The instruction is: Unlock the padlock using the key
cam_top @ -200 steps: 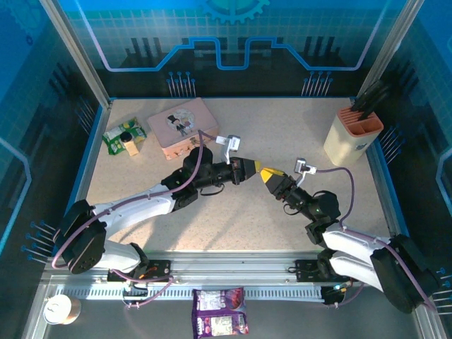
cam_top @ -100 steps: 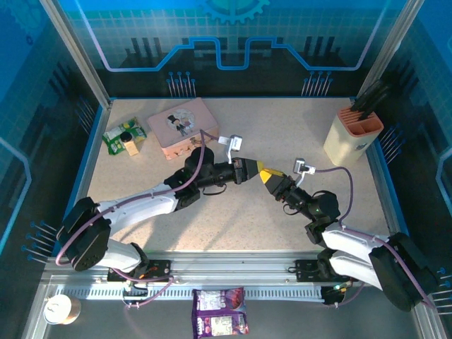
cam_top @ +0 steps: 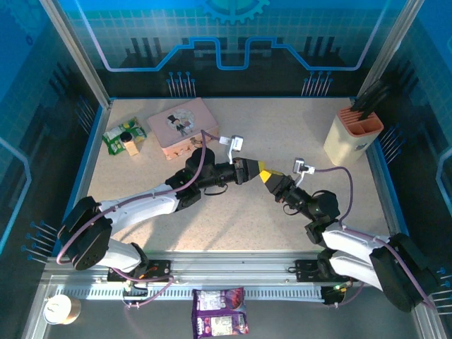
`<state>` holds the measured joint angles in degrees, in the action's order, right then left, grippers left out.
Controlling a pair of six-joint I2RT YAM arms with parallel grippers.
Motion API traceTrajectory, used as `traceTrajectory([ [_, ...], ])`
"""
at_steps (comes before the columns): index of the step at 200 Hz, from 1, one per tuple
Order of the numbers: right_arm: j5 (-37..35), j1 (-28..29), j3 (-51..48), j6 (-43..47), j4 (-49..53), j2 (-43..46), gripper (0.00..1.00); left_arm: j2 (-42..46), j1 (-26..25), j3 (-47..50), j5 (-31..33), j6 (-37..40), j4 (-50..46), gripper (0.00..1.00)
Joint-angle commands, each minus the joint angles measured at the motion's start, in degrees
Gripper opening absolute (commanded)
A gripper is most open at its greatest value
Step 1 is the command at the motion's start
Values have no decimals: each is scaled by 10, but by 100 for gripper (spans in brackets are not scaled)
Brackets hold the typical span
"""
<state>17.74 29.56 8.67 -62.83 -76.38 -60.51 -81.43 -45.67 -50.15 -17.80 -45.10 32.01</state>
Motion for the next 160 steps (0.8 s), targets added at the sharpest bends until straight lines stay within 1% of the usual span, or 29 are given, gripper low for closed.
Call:
traceTrajectory([
  [1,-14,1,14,16,26,17,1,8,-11,4,-11,7,-2,16],
  [9,-17,1,14,19,40,24,0,12,-10,6,-6,8,-6,19],
  [30,-18,1,13,29,77,41,0,27,-1,23,10,-2,4,30],
  [43,-17,2,13,32,94,49,0,35,8,33,14,-13,13,34],
  [80,-3,8,14,35,99,51,0,39,27,47,6,-30,29,39],
  [115,0,14,13,37,96,43,0,38,26,48,1,-31,31,39],
  [132,4,15,15,36,93,36,0,38,26,46,-2,-30,31,36],
  [160,3,19,14,33,84,26,0,39,26,45,-3,-30,29,27],
])
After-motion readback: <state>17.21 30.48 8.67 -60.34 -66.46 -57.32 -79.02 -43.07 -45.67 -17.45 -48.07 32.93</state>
